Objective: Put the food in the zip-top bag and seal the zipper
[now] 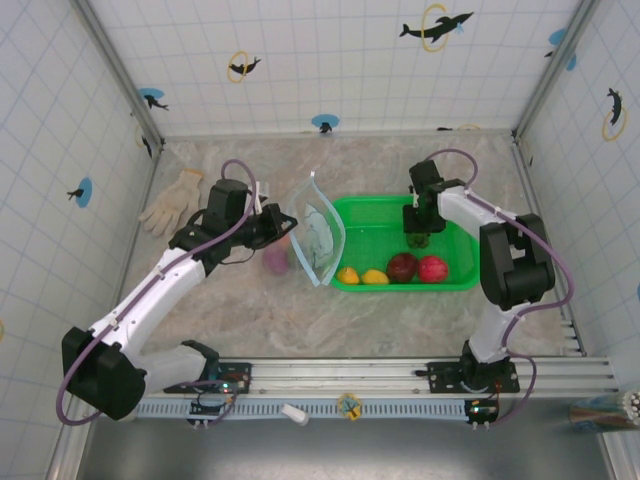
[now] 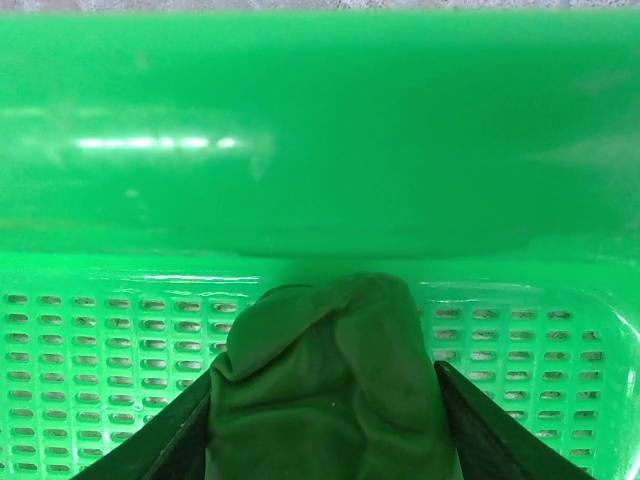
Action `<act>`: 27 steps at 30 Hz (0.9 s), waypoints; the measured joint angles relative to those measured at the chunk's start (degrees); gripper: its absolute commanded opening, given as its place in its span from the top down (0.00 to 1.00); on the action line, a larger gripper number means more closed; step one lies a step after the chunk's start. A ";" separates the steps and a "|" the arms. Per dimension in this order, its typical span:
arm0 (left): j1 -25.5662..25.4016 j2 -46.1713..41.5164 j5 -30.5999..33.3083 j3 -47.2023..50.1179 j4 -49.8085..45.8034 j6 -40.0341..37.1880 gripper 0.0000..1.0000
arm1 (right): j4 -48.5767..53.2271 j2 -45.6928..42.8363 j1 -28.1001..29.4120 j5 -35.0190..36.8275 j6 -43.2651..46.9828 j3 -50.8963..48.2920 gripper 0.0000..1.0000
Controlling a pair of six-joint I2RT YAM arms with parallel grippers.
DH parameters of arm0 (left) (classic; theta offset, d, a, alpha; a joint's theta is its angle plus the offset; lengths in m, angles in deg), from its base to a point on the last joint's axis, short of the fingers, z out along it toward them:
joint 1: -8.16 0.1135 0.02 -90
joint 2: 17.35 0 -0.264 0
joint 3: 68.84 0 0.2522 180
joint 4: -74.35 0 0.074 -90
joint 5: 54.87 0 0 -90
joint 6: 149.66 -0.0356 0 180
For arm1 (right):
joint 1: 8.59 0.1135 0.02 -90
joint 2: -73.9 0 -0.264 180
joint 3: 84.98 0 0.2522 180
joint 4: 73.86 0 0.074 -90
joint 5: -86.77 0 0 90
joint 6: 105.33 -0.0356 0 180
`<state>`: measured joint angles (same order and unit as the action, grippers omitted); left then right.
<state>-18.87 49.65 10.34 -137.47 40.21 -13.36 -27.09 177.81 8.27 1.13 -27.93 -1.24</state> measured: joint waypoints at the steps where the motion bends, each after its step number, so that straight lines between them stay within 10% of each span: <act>1: 0.00 0.00 0.00 0.00 0.02 0.00 1.00 | 0.00 -0.11 0.00 0.13 -0.02 0.00 0.49; 17: 0.00 0.24 -1.01 -1.36 0.07 0.48 1.00 | 0.26 -17.64 4.70 2.05 -4.22 0.13 0.51; 27: 0.00 1.33 -3.74 -1.88 1.66 3.04 1.00 | -5.44 -26.64 14.03 -8.55 -12.70 7.89 0.51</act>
<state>-18.87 50.98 6.60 -139.35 41.87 -10.32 -32.53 151.17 22.31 -7.41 -40.63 6.65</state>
